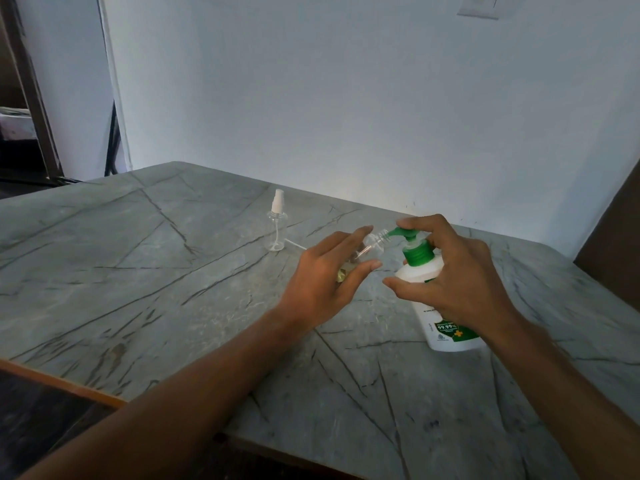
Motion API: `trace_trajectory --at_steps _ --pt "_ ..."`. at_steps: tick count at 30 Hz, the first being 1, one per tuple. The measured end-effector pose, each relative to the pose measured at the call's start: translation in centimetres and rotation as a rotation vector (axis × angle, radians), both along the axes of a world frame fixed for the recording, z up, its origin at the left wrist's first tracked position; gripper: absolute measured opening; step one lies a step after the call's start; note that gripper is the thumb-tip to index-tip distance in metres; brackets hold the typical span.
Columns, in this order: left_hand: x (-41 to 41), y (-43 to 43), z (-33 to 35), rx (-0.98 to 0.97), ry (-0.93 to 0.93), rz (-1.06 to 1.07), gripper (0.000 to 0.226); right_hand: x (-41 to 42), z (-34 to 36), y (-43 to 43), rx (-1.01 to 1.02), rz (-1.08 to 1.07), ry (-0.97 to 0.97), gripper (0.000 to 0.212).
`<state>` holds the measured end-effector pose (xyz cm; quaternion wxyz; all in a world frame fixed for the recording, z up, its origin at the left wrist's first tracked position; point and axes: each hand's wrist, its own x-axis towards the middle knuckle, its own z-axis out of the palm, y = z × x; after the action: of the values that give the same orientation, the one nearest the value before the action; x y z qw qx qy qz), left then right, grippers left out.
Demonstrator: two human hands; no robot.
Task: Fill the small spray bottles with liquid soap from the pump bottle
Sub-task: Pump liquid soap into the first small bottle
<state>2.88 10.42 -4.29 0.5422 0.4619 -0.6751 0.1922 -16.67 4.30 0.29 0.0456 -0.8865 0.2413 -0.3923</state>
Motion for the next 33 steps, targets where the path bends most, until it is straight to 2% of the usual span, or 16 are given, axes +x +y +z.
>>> trace_trajectory --at_steps 8,14,22,33 --pt "0.06 -0.15 -0.12 0.004 -0.012 -0.014 0.047 -0.03 -0.01 -0.27 0.005 -0.004 0.009 0.071" --pt "-0.03 -0.13 0.10 0.006 0.018 0.010 0.047 -0.45 -0.20 -0.22 -0.009 -0.004 0.049 0.089" --pt "-0.32 -0.08 0.22 -0.015 0.034 0.013 0.045 -0.75 0.09 0.24 -0.052 -0.045 0.100 0.098" --pt "-0.16 0.01 0.11 0.009 0.036 0.014 0.046 -0.19 0.27 -0.26 0.022 0.030 0.055 0.083"
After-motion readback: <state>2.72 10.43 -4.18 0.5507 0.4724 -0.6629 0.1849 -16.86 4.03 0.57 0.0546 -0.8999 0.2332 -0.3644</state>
